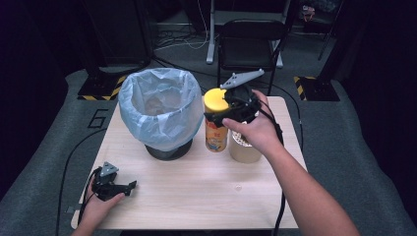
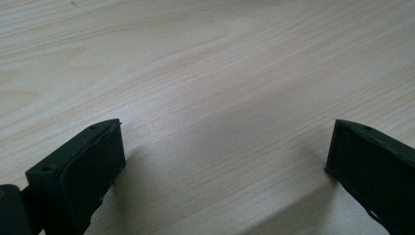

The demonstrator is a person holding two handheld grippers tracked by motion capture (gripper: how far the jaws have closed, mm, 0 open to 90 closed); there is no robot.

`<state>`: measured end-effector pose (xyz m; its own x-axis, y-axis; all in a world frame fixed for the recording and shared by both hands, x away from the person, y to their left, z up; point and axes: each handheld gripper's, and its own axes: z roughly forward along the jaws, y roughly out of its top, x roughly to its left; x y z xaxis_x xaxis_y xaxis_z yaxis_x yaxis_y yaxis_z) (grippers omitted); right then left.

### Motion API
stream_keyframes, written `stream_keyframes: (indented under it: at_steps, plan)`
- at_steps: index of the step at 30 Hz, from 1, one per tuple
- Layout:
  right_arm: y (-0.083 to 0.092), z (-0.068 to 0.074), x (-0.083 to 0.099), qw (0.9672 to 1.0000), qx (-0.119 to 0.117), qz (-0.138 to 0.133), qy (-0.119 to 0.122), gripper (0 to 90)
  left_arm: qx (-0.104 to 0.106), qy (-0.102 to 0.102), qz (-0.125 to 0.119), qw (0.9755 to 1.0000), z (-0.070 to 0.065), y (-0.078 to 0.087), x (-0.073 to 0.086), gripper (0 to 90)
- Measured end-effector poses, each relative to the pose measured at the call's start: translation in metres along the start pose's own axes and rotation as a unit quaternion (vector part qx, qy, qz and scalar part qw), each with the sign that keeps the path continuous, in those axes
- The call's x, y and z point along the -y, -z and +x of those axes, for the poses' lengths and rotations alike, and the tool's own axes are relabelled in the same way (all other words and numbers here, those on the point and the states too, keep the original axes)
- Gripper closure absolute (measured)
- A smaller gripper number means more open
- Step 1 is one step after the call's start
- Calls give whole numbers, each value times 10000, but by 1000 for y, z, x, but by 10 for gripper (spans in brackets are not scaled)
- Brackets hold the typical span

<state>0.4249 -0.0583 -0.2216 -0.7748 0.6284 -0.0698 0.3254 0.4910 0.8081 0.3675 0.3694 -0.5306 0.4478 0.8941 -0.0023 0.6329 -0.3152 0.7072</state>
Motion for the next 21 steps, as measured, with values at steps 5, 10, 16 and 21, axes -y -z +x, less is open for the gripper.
stream_keyframes:
  at_steps: [5, 10, 16, 21]
  plan:
    - [17, -5, -28, 9998, 136, -80, 102, 241, 21, 3, 29, 10000, 0, 1, 0, 8]
    - [26, -8, -54, 9996, 240, -115, 95, 242, 4, 107, -58, 9999, -1, -1, 0, 8]
    - [29, -10, -81, 9992, 348, -148, 92, 242, 11, 111, -67, 9999, -1, -1, 0, 8]
    - [35, -9, -103, 9989, 422, -167, 108, 242, 15, 88, -40, 10000, -1, -1, 0, 8]
